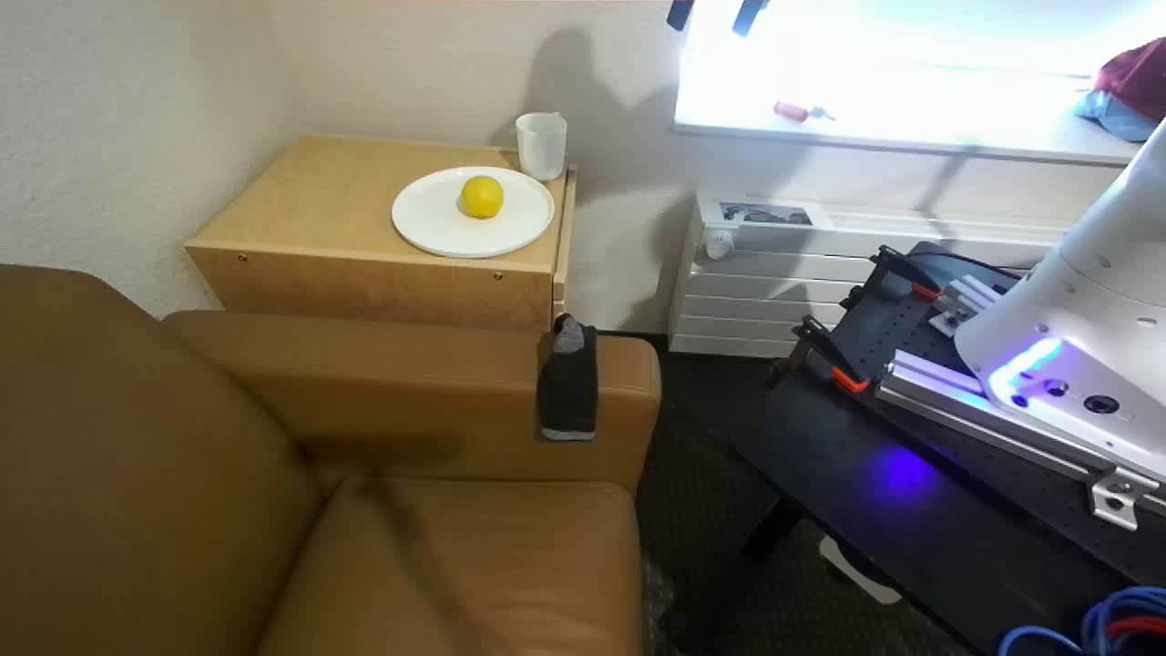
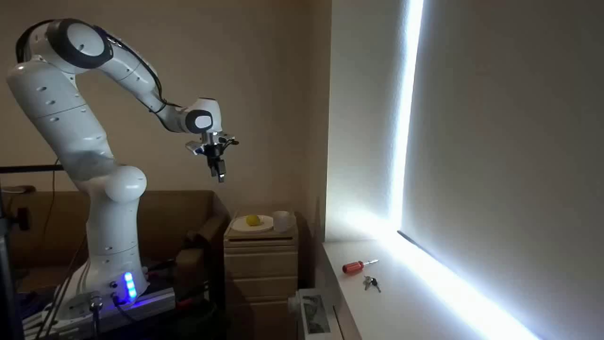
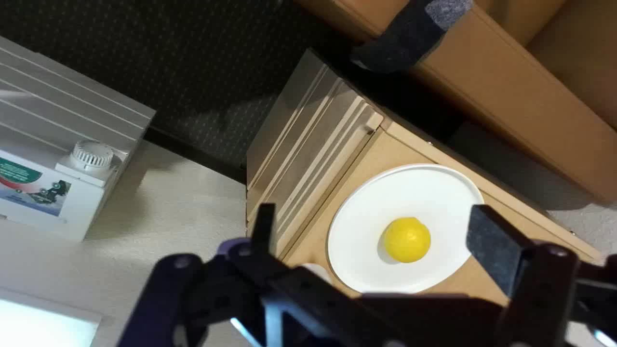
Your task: Pick the sock on the chair's shoulder and put it on the windowsill
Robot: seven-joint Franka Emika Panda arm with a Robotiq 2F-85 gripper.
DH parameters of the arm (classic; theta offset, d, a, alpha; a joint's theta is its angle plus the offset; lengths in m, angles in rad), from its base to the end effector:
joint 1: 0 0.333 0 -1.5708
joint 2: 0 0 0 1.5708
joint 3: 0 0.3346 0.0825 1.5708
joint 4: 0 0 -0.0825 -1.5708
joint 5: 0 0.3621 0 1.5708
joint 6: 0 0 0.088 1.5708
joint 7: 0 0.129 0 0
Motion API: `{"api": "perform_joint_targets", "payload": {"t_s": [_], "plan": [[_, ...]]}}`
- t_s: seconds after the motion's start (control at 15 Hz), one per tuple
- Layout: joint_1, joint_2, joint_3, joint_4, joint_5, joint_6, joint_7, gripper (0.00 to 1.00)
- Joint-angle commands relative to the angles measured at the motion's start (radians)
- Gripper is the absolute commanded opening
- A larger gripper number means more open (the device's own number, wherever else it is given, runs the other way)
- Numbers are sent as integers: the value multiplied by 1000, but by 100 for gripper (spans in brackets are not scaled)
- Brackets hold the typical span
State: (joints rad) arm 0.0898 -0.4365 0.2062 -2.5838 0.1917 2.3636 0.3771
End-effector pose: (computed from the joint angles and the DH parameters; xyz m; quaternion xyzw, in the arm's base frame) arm 0.3776 0.1219 0.4321 -0.9882 0.1058 -0.0904 0.0633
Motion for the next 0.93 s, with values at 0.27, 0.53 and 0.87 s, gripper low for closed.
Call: {"api": "perform_joint_targets", "payload": {"t_s": [0.27, 0.53, 0.87], "plan": [[6, 0, -6, 1, -4, -2, 2, 100], [44, 162, 57, 65, -17, 2, 17, 100], [57, 344, 301, 131, -335, -21, 332, 100]]}}
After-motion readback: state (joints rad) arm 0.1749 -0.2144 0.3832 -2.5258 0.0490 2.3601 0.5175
